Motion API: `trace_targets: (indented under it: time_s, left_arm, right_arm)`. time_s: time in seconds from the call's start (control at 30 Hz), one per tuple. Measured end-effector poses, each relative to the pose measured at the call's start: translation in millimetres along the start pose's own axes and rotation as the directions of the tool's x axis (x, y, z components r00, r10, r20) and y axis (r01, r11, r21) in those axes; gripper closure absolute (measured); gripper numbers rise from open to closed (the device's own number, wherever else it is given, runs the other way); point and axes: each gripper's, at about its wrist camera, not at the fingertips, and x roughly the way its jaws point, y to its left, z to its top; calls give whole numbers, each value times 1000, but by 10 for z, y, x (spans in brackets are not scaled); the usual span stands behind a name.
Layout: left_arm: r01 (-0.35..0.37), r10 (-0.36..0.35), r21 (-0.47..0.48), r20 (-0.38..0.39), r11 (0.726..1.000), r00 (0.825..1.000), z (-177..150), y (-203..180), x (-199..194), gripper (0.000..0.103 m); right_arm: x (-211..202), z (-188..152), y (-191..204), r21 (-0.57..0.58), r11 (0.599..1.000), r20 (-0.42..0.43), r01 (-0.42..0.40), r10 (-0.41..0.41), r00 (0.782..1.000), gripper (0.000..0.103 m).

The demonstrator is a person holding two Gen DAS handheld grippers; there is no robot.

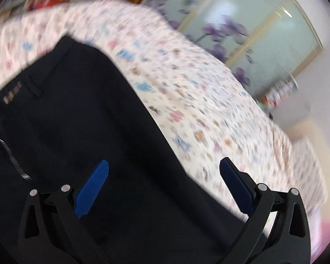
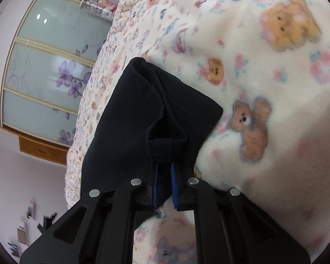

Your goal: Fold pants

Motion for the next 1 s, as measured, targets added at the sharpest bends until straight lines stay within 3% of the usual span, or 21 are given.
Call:
trace_targets:
  time_s: [0.07,0.13,0.23,0.33,0.37,0.57,0.77,0.9,1.0]
  left_arm:
    - [-13,12,-85,-14,996,1000,125,103,211,3]
    - [-61,59,-136,-22,989,998,212,153,409,10]
    - [-156,148,-166,-56,974,987,309,251,676,32]
    - [-174,164,-167,-71,971,984,334,343,806,68]
    - [-164,155,-167,-66,972,986,329,368,815,89]
    - [-134,140,-165,25,977,990,196,421,476,95]
    - [-52,65,-97,142,994,988,-23,351,-447,95]
    - [-19,31,-53,228,998,973,-420,487,-1221,95]
    - [-26,42,-65,274,998,961,-906,783,-1650,94]
  right_arm:
    - [15,9,46,-23,1000,-2,13,-13,1000,93]
    - [27,12,76,-43,999,-4,24,-24,1000,93]
    - [32,7,112,-70,997,-5,38,-38,999,93]
    - [67,35,143,-82,996,-5,44,-44,999,93]
    - [67,36,146,-86,995,-5,45,-45,999,93]
    - [69,43,185,-90,995,6,39,-38,999,93]
    - [32,91,198,-91,996,47,-1,5,999,93]
    - [-45,122,237,-113,993,100,-19,31,994,92]
    - [-116,130,272,-144,990,143,0,21,989,92]
